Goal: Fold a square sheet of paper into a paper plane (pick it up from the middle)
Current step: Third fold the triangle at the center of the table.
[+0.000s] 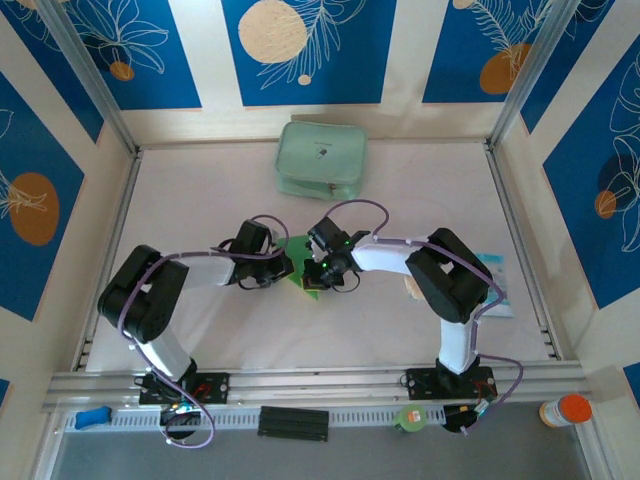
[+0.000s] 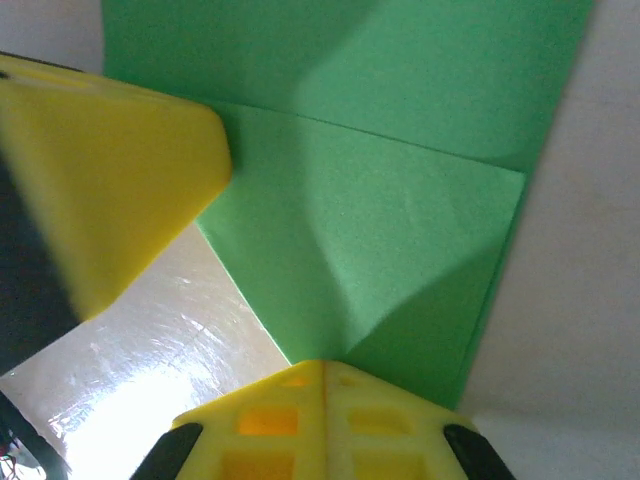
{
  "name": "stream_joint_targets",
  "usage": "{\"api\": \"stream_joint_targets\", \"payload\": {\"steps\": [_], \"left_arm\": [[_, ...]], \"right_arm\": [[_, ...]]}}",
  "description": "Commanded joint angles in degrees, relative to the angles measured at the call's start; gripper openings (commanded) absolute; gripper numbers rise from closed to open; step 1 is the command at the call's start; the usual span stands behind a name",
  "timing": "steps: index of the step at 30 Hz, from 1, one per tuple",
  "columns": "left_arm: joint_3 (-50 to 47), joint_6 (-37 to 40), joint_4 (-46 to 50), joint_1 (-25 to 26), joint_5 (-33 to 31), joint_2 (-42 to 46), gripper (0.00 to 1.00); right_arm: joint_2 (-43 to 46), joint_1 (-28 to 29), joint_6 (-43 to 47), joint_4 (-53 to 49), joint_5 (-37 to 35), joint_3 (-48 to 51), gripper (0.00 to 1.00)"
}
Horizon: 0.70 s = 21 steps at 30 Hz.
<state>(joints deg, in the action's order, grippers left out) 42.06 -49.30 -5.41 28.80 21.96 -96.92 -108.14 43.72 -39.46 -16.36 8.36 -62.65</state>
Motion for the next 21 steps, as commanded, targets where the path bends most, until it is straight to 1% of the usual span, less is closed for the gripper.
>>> {"api": "stream_joint_targets", "payload": {"steps": [1, 6, 10, 16, 21], "left_arm": [[1.5, -0.8, 3.0, 0.5, -1.8, -1.3, 0.07], [2.6, -1.4, 8.1, 0.4, -4.6, -2.7, 0.06], [2.8, -1.8, 10.6, 0.5, -6.3, -3.4, 0.06], [2.8, -1.8, 9.9, 0.4, -5.8, -3.8, 0.05], [1.9, -2.2, 5.4, 0.5, -2.7, -2.4, 0.07]], "right_arm": [[-0.9, -0.3, 0.2, -2.3, 0.2, -1.1, 0.03], [-0.9, -0.3, 1.1, -3.7, 0.4, 0.1, 0.03], [1.2, -0.4, 1.6, -4.8, 0.0, 3.5, 0.02], [7.6, -0.7, 1.2, -5.7, -0.8, 11.3, 0.02], [14.6, -1.4, 1.1, -2.1, -1.8, 15.2, 0.02]]}}
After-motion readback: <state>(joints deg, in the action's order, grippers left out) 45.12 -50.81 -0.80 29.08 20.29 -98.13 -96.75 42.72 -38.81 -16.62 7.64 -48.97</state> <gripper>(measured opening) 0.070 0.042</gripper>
